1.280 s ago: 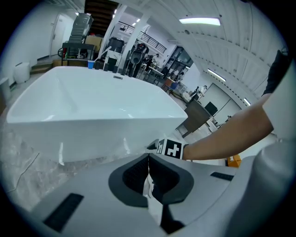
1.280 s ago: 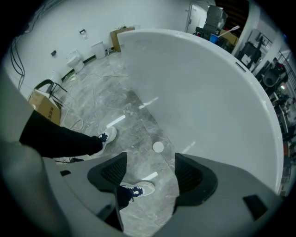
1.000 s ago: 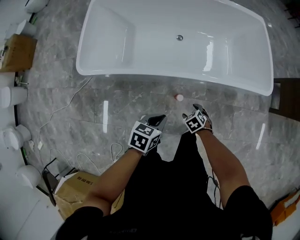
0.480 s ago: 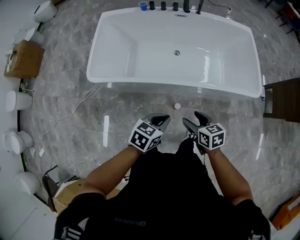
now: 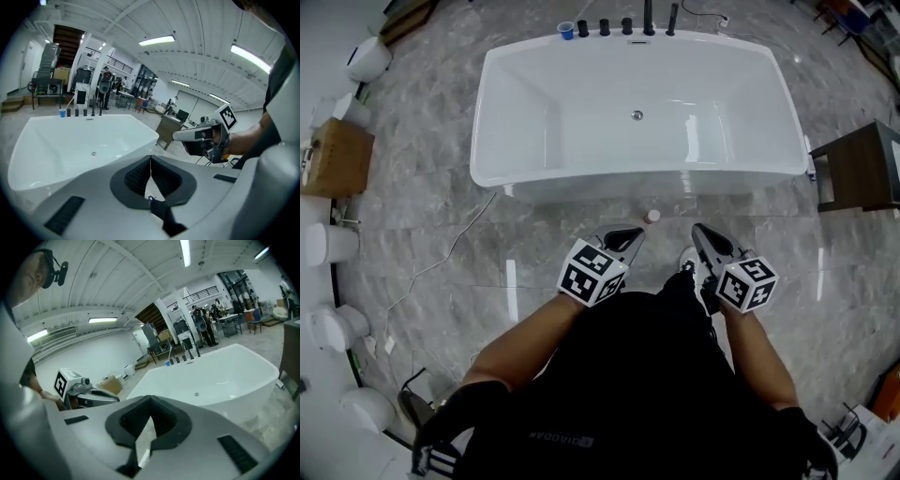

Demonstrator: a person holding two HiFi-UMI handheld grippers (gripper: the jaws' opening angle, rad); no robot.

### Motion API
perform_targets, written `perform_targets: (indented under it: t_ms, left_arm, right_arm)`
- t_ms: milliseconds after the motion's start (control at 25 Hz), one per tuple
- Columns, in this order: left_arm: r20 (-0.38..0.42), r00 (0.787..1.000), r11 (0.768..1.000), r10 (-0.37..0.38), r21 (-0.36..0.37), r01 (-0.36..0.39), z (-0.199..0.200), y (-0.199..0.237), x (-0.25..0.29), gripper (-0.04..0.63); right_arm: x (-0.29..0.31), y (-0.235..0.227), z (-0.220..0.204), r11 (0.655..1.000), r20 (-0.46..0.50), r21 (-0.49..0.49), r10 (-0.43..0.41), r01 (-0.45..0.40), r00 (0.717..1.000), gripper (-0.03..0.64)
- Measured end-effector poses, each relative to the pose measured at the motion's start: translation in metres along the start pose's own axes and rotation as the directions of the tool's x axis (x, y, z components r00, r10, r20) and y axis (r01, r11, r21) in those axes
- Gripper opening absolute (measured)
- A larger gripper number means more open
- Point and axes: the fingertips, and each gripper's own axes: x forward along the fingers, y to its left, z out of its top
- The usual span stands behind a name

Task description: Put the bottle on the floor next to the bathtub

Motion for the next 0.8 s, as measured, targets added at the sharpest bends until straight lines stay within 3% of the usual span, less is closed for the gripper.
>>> perform_targets:
  t_ms: [200, 360, 600, 800]
  left_arm:
    - [-0.066, 0.996, 0.996, -0.056, 0.062, 0.06, -0.018, -0.006, -0.017, 0.017]
    - [-0.042, 0.998, 0.995, -0.047, 0.086, 0.05, -0.019, -0.018, -0.03, 0.017]
    - [0.053, 0.998, 0.999, 0.03, 0.017, -0.031, -0.014, -0.042, -0.028, 0.017]
    - [0.115, 0.986, 0.992, 0.118, -0.058, -0.111, -0.014, -0.075, -0.023, 0.017]
  right_arm:
    - [-0.002, 0.019, -0.016, 0.999, 0.034, 0.013, -0.04, 0.04, 0.999, 0.035]
    - [-0.013, 0.028, -0.008, 0.999, 0.067, 0.033, -0.019, 0.016, 0.998, 0.036]
    - [-0.037, 0.023, -0.007, 0.999, 0.05, -0.021, 0.044, -0.043, 0.998, 0.035]
    - [-0.078, 0.015, -0.02, 0.993, 0.024, -0.052, 0.103, -0.101, 0.994, 0.035]
